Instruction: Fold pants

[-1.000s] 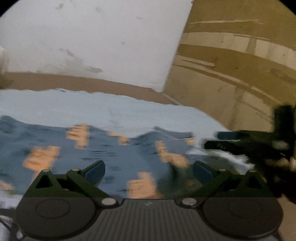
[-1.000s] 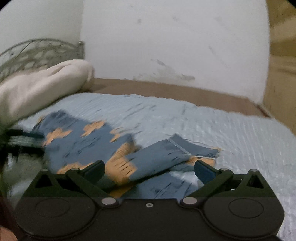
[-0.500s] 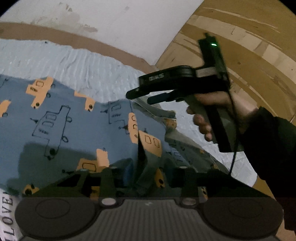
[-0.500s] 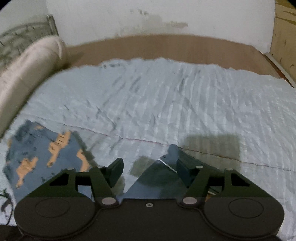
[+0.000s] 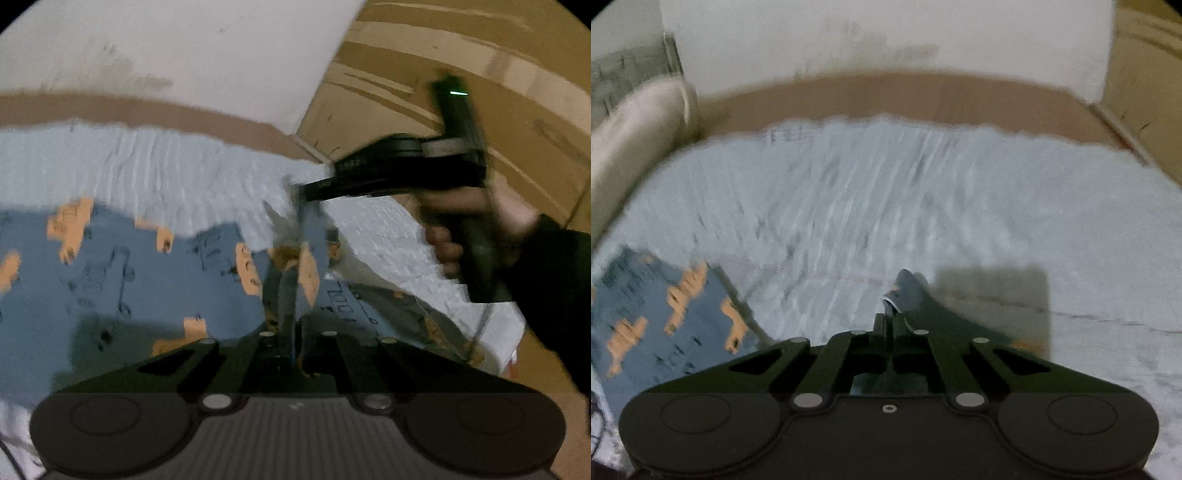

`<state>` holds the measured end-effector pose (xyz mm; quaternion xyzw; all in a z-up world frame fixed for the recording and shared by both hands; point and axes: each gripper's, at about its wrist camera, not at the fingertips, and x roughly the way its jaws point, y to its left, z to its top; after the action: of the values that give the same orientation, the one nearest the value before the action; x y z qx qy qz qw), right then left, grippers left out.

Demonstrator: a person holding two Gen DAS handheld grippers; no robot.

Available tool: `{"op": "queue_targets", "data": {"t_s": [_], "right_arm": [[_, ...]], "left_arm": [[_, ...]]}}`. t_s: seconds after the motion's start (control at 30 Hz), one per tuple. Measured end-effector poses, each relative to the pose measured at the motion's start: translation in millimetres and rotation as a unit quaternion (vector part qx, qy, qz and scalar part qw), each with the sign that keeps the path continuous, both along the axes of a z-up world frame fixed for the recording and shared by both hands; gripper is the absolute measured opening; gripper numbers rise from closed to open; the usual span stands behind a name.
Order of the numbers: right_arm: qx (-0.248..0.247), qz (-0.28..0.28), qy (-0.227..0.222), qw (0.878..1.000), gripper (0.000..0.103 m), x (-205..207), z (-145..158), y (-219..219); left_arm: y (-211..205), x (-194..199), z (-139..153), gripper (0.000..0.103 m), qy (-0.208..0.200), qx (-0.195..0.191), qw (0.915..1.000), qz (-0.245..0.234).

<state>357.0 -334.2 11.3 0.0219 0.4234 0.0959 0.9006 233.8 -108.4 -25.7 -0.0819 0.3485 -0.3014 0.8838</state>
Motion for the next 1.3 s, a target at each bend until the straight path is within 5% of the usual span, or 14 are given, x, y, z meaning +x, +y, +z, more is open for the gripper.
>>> {"op": "queue_targets", "data": {"t_s": [0.23, 0.37, 0.5, 0.7, 1.0, 1.1, 1.17, 1.2, 1.3], "right_arm": [[0.057, -0.069, -0.138, 0.986, 0.001, -141.6, 46.7, -78.1], [0.084, -0.112, -0.151, 0.978, 0.000, -216.7, 18.9, -94.3], [0.102, -0.149, -0.151, 0.972, 0.000, -257.5, -22.7, -94.3], [0.124, -0.157, -0.150, 0.968, 0.003, -271.6, -53.3, -84.3], [0.203, -0.206, -0.156, 0.944, 0.042, -273.1, -61.9, -114.0], [0.219, -0.240, -0.148, 0.934, 0.039, -265.3, -64.9, -123.7], [0.212, -0.253, -0.138, 0.934, 0.023, -259.5, -65.6, -126.0], [0.208, -0.253, -0.139, 0.935, 0.007, -259.3, -64.7, -125.9], [0.182, -0.249, -0.159, 0.938, 0.006, -267.4, -57.4, -122.7]], "left_arm": [[-25.8, -33.0, 19.2, 0.001, -0.102, 0.104, 0.9882, -0.049], [-44.7, -59.3, 6.8, 0.001, -0.150, 0.185, 0.9675, -0.085], [-53.4, -63.1, -12.4, 0.001, -0.137, 0.216, 0.9620, -0.096], [-49.7, -58.8, -18.0, 0.001, -0.129, 0.220, 0.9627, -0.091], [-48.7, -62.1, -19.1, 0.001, -0.129, 0.220, 0.9632, -0.084], [-49.0, -61.3, -20.2, 0.001, -0.127, 0.219, 0.9641, -0.079], [-48.4, -61.7, -19.9, 0.001, -0.126, 0.217, 0.9650, -0.076], [-47.8, -62.1, -19.3, 0.001, -0.127, 0.215, 0.9654, -0.075], [-45.2, -63.7, -15.4, 0.001, -0.131, 0.211, 0.9659, -0.075]]}}
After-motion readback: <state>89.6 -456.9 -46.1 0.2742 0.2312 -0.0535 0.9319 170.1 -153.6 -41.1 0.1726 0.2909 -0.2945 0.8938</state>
